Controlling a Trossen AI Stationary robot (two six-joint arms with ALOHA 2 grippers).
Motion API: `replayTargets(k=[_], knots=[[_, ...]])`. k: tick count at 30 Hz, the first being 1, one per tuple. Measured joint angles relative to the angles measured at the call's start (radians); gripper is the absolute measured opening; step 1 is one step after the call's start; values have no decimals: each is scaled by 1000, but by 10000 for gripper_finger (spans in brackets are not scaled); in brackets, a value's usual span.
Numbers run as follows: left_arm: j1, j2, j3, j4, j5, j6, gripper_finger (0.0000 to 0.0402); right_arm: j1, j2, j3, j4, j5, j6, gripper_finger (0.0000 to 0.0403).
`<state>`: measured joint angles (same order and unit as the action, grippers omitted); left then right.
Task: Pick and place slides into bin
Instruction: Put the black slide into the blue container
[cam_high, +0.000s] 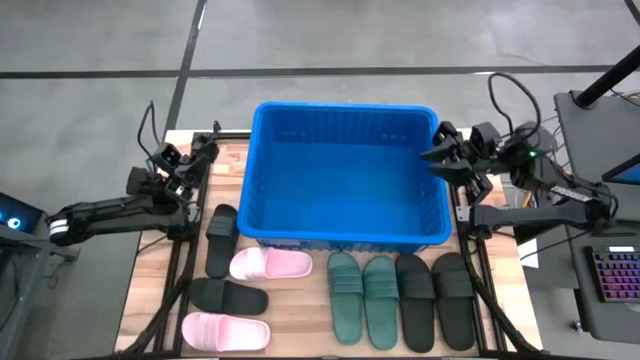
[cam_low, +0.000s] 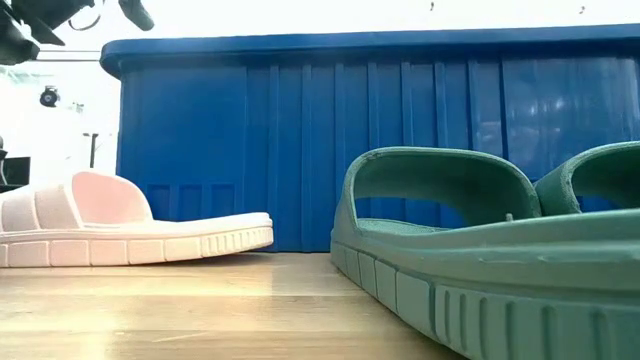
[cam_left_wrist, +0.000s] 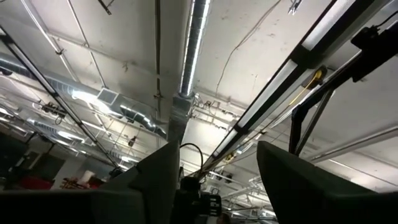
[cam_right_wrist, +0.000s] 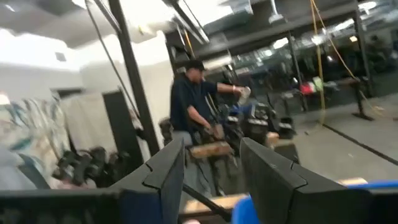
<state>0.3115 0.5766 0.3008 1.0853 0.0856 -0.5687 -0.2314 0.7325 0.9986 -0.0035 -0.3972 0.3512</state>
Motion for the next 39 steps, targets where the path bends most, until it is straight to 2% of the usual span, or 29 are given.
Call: replayTargets(k=[6, 13, 22, 27, 32, 39], knots=[[0, 0, -7, 6, 0, -72, 201, 4, 77, 170, -264, 19, 27, 137], [0, 21, -22, 4, 2, -107, 201, 70, 172, 346, -581, -13, 58, 132], [1, 66, -24, 6, 1, -123, 201, 212, 264, 548, -598, 1, 36, 134], [1, 86, -21, 6, 1, -160, 201, 315, 307, 626, -678, 39, 74, 129], [0, 92, -21, 5, 1, -160, 201, 404, 336, 659, -762, 132, 121, 128], [1, 91, -21, 6, 1, -160, 201, 485, 371, 650, -814, 154, 241, 126]])
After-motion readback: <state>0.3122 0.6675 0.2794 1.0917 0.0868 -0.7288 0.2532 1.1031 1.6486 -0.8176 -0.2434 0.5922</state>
